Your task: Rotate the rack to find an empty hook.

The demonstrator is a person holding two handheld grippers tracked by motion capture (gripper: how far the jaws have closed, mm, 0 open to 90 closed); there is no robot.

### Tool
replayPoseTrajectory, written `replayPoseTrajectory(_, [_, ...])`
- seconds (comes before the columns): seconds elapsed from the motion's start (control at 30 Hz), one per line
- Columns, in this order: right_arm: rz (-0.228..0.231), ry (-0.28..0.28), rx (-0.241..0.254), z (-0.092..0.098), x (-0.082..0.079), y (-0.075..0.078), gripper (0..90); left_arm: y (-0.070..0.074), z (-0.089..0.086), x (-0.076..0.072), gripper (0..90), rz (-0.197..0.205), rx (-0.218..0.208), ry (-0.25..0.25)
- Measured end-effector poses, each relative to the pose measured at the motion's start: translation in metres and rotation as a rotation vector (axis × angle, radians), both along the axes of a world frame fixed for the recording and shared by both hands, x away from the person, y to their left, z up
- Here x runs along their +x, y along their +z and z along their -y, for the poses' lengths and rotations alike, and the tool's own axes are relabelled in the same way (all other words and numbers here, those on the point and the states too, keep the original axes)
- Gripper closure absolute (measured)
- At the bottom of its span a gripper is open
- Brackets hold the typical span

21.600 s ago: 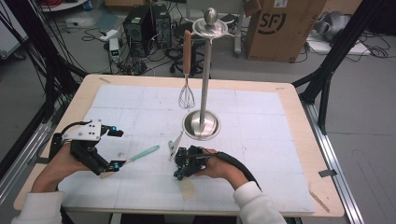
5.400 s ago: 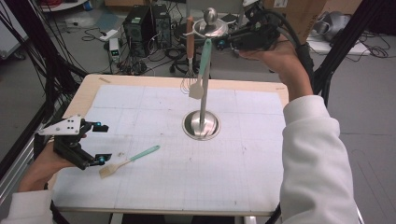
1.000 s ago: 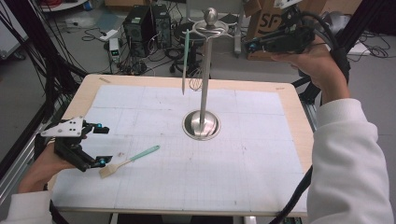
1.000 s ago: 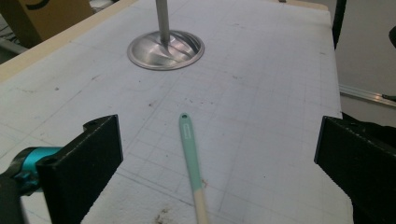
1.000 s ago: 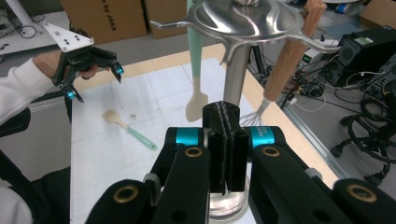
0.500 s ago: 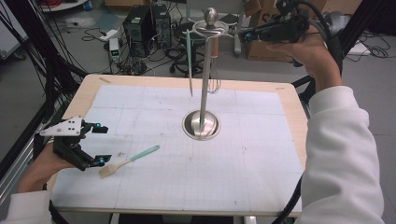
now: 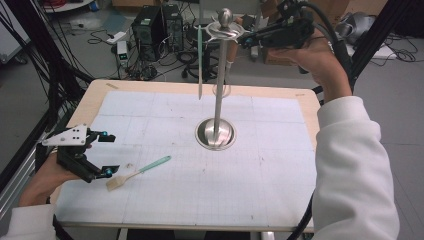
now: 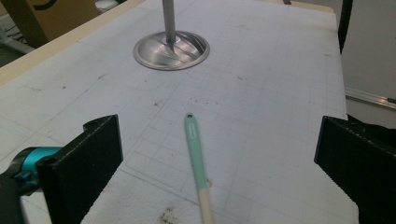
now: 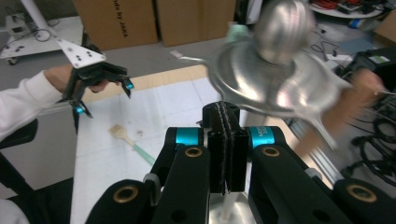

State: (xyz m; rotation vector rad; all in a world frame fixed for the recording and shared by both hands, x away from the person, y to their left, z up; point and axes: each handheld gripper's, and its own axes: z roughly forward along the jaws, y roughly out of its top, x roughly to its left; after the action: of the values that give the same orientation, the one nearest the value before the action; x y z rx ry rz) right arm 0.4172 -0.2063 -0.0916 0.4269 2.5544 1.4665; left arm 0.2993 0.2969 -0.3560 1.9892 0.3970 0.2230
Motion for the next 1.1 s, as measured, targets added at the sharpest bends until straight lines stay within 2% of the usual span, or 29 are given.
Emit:
replayPoseTrajectory(0.23, [0.000, 0.023, -0.002, -0.021, -0.002, -0.003, 89.3, 0.000, -0.001, -0.001, 1.7, -0.001, -0.006, -0.005])
replayPoseTrajectory(0.4, [0.000, 0.035, -0.003, -0.028, -0.002, -0.001, 89.3, 0.001, -0.001, -0.001, 1.7, 0.000, -0.017, -0.005])
replayPoseTrajectory(0.73, [0.000, 0.043, -0.006, -0.027, -0.005, -0.002, 89.3, 0.001, -0.001, -0.001, 1.7, 0.002, -0.017, -0.007])
replayPoseTrajectory(1.1, [-0.012, 0.029, -0.003, -0.013, -0.014, -0.006, 89.3, 0.001, -0.001, -0.001, 1.7, 0.003, -0.013, -0.003])
